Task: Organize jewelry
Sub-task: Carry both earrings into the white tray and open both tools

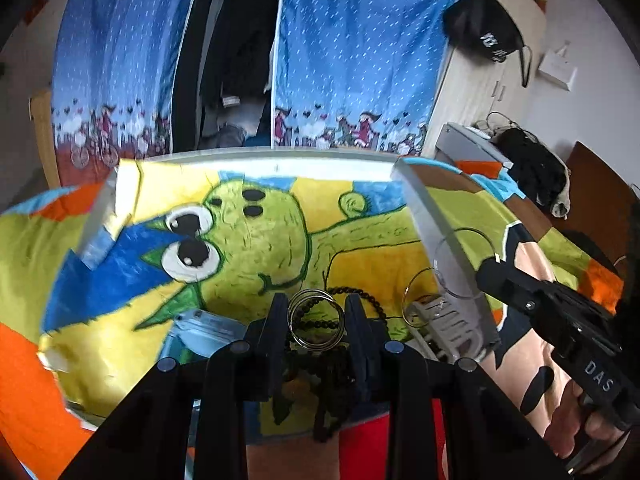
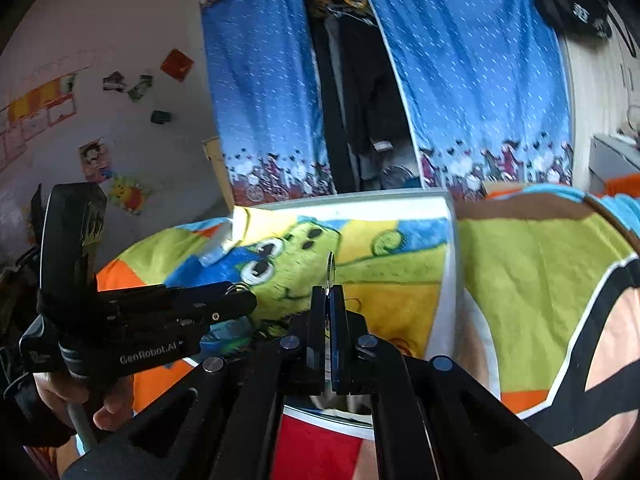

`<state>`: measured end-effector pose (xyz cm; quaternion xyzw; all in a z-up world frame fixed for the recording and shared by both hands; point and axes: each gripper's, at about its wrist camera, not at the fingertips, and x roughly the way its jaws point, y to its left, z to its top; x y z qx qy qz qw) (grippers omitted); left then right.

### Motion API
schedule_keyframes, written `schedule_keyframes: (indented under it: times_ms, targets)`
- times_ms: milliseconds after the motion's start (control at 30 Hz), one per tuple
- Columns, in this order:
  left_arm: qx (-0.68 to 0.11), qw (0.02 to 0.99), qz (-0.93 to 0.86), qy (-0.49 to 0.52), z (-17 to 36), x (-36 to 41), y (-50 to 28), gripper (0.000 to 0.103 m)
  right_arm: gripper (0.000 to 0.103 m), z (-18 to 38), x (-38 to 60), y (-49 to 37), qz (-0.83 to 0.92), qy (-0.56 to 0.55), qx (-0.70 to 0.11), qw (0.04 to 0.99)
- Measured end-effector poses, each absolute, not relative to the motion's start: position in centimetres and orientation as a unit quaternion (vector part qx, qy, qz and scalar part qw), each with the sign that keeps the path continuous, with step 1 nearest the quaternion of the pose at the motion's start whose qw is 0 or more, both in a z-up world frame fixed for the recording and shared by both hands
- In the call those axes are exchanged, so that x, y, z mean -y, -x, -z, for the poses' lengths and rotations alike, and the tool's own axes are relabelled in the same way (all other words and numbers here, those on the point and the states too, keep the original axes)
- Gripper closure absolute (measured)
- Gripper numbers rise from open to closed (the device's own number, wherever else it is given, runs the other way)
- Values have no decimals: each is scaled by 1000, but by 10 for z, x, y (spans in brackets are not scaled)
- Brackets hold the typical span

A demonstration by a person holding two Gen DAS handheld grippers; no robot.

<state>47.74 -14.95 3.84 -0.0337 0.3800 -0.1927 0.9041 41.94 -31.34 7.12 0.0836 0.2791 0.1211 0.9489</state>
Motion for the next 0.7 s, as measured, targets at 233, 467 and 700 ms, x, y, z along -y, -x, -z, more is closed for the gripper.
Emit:
schedule_keyframes:
  times_ms: [233,467,700]
  targets:
    - [-395,898,186,55,-28,149,-484,75,101,-53,328,-426,-97,-95,-293,946]
    - [-401,895,183,73,-26,145,-485,74,100,-46,334,-426,-84,-88,-303,945]
    - [-373,910,168,73,-42,146,-471,34,67,-51,342,-414,-73,-82,-296,949]
